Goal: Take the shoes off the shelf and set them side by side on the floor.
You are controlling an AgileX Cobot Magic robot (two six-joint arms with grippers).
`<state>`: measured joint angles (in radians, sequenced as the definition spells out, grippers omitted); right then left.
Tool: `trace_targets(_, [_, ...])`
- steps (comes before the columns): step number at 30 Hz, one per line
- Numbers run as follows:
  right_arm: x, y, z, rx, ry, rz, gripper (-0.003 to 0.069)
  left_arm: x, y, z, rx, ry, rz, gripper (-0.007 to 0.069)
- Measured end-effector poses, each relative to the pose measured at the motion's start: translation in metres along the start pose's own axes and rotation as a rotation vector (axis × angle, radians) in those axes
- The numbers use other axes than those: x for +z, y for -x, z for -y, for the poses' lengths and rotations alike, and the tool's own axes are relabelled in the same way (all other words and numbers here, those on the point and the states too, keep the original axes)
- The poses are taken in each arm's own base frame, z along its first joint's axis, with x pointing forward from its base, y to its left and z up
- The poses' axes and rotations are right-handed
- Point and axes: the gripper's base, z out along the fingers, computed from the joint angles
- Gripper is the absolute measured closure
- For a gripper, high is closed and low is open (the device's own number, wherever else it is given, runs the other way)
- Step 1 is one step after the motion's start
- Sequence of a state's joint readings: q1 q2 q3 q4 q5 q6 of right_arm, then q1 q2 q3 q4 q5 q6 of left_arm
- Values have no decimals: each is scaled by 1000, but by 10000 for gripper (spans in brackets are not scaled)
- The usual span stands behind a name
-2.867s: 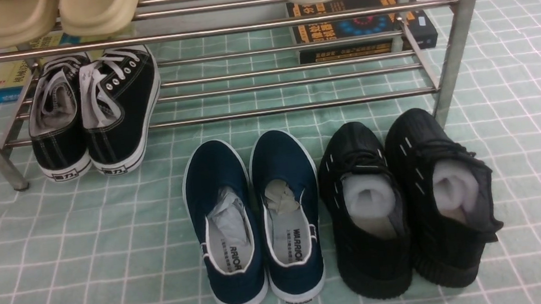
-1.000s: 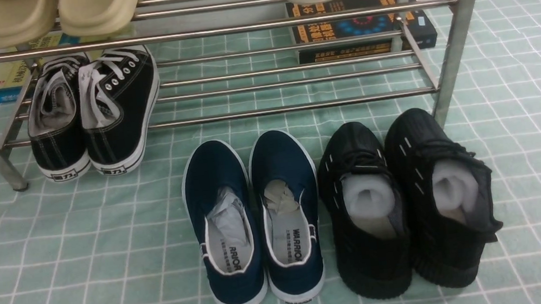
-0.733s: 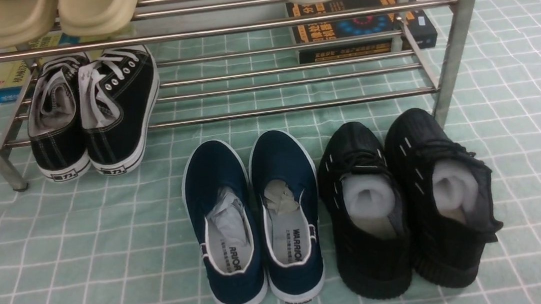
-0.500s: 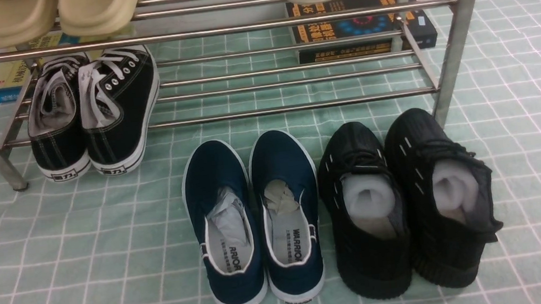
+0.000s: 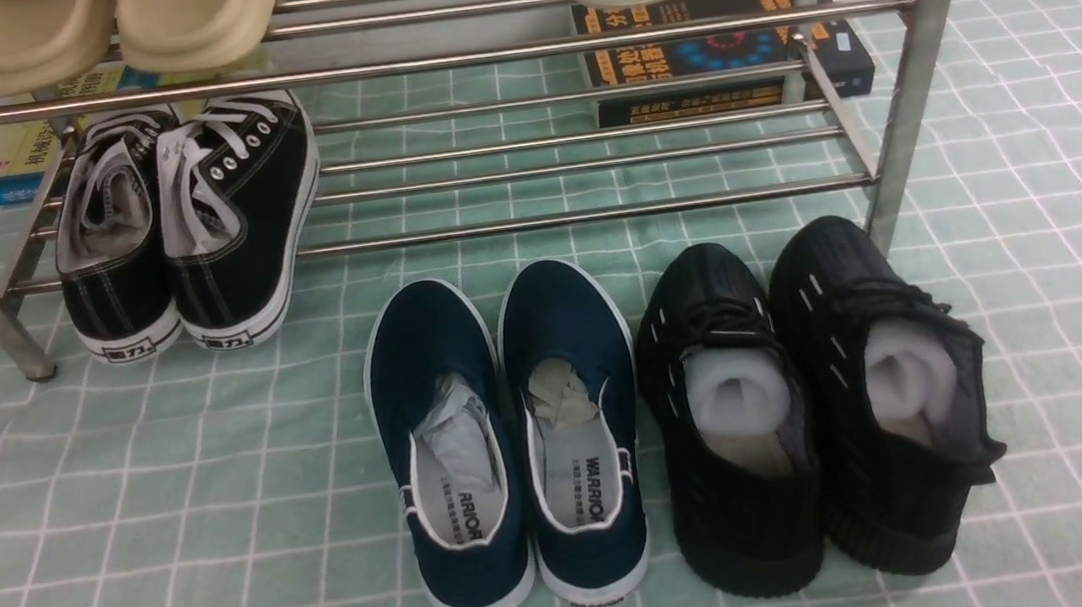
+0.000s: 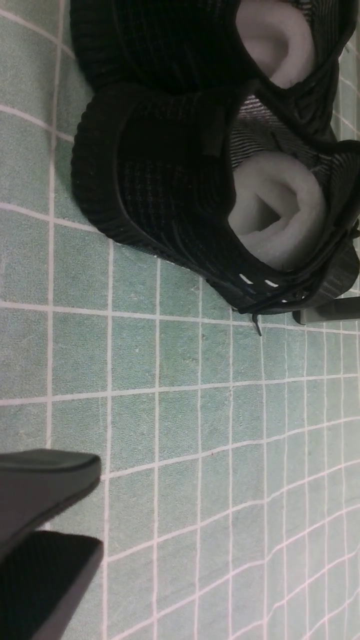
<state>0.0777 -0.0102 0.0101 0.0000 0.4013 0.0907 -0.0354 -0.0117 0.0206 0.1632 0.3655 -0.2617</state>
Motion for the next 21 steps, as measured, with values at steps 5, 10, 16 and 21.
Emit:
trace_targets(5, [0, 0, 0, 0, 0, 0, 468, 0, 0, 0, 1, 0, 0, 485])
trace_targets(10, [0, 0, 0, 0, 0, 0, 460, 0, 0, 0, 7, 3, 1, 480])
trace_targets(16, [0, 0, 0, 0, 0, 0, 452, 0, 0, -1, 15, 6, 1, 475])
trace_targets(21, [0, 0, 0, 0, 0, 0, 452, 0, 0, -1, 27, 10, 2, 469])
